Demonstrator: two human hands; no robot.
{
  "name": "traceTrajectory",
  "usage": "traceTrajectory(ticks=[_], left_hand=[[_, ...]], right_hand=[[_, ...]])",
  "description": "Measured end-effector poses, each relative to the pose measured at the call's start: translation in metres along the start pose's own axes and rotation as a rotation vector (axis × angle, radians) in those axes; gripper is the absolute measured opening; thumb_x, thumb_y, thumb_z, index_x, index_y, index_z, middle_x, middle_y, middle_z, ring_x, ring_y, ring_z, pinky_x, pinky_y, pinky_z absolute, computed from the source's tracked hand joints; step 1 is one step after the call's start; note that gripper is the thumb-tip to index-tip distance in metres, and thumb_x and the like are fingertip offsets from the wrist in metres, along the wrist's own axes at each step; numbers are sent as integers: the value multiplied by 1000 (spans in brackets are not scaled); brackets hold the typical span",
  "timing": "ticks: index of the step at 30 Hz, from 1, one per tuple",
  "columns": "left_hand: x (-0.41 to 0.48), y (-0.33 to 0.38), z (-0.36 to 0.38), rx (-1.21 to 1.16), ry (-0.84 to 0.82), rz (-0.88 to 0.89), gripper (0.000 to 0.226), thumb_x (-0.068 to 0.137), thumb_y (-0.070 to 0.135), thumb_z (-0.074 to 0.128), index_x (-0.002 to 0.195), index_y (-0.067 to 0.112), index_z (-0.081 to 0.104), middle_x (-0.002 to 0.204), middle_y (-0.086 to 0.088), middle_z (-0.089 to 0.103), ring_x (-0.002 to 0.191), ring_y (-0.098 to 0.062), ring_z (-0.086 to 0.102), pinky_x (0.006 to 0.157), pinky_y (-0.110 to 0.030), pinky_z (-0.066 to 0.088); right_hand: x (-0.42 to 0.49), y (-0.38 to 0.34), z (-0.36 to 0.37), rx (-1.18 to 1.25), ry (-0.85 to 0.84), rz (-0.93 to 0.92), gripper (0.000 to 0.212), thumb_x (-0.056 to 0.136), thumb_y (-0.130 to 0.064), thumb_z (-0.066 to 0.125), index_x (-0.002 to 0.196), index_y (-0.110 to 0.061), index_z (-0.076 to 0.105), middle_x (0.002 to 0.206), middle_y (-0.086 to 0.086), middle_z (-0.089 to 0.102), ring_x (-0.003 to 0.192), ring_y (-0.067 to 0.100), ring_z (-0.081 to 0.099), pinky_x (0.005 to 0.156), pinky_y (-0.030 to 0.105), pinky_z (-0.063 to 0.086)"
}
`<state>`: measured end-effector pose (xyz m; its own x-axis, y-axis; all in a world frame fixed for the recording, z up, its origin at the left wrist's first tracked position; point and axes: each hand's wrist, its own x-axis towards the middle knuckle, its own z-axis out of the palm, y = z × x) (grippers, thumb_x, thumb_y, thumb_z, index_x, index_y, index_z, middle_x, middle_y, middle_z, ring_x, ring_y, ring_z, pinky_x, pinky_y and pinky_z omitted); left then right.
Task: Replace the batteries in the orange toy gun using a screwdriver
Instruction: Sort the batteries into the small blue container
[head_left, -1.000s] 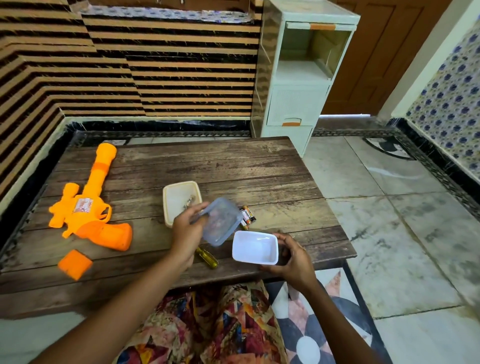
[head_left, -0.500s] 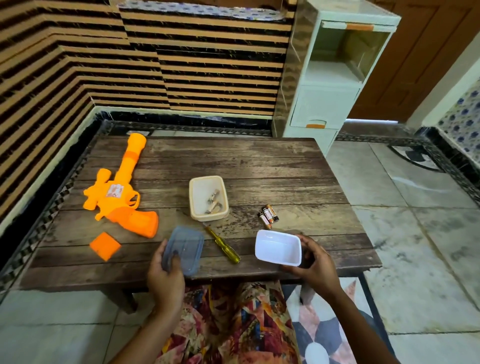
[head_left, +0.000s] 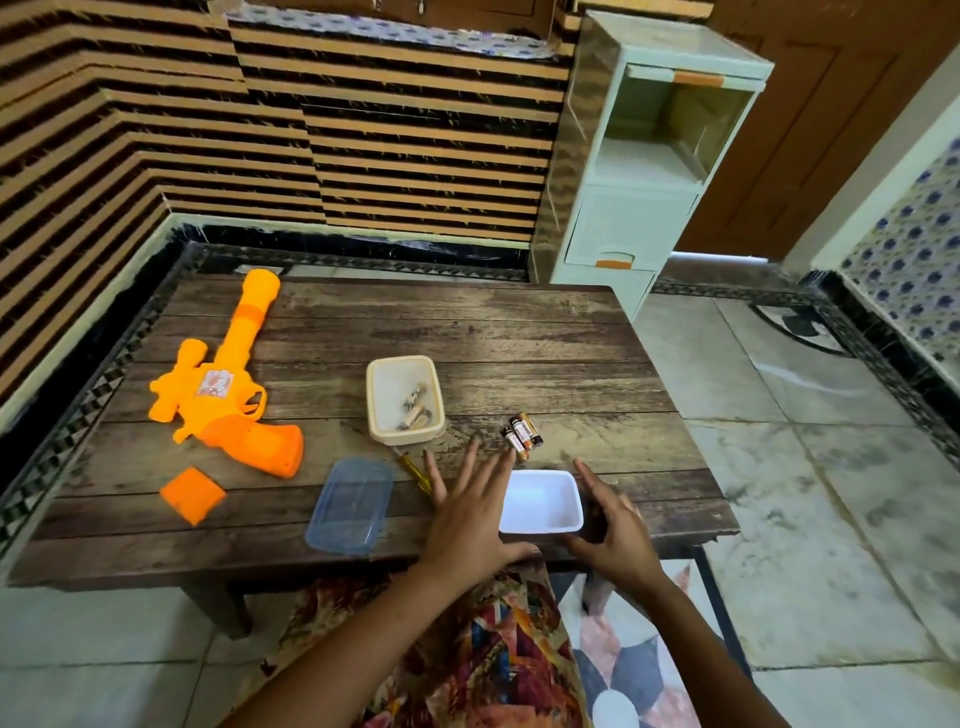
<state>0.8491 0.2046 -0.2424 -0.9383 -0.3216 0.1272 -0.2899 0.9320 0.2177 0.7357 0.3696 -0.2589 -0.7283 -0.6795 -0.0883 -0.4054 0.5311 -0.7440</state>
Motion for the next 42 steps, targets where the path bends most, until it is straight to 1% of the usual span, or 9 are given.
traceTrajectory(ticks=[9,13,16,19,23,29,33,39,42], left_hand=[[7,-4,14,-86,22,-22,78,64,65,65,133,32,46,131,9,53,138,-19,31,98,-56,-31],[5,-8,22,-59,87,-3,76,44,69,72,112,35,63,97,7,67,113,-25,59,105,-57,-12],[4,-8,21,-102,116,-32,67,50,73,62,107,37,65,90,11,67,105,-22,63,103,-57,1],[4,-7,17,-123,50,-86,70,54,81,37,102,39,67,90,14,67,103,-16,63,105,-57,-2],[4,-7,20,-187,69,-144,71,49,79,54,103,34,64,100,13,68,105,-11,62,106,-56,-7],[1,-3,25,-221,193,-205,65,53,80,44,94,31,60,95,14,68,103,-11,63,106,-56,4],[1,-4,26,-223,213,-205,62,53,79,44,95,35,54,94,16,68,104,-11,63,107,-54,-2],[1,-5,29,-198,182,-217,68,52,82,43,97,34,61,99,17,67,107,-10,61,105,-59,2],[1,-5,31,-237,224,-209,67,53,83,44,97,34,60,99,16,67,108,-11,61,106,-58,1]], right_hand=[[15,-20,-8,396,147,123,46,82,12,51,116,-18,57,114,4,63,103,16,58,76,3,44],[46,-47,-4,80,271,61,19,84,-5,62,98,-15,70,107,7,64,81,6,56,65,1,40],[70,-67,6,-281,191,20,16,83,-19,64,96,-21,73,108,4,65,93,20,60,76,24,46],[84,-85,19,-512,138,37,21,85,-27,59,103,-21,70,111,4,63,105,24,55,84,28,41],[92,-89,29,-632,83,57,24,86,-25,53,105,-16,66,107,9,62,108,28,52,89,30,39],[90,-91,27,-617,53,61,21,84,-13,54,95,-15,71,98,11,69,102,25,58,87,26,41],[88,-97,30,-553,12,89,18,82,-11,54,85,-17,71,89,10,71,85,29,65,65,25,40],[75,-102,12,-12,182,168,15,73,-18,72,76,-24,59,69,-9,65,68,12,62,54,19,41],[55,-100,2,-65,71,227,14,69,-12,72,74,-21,62,67,-2,69,68,14,66,61,24,50]])
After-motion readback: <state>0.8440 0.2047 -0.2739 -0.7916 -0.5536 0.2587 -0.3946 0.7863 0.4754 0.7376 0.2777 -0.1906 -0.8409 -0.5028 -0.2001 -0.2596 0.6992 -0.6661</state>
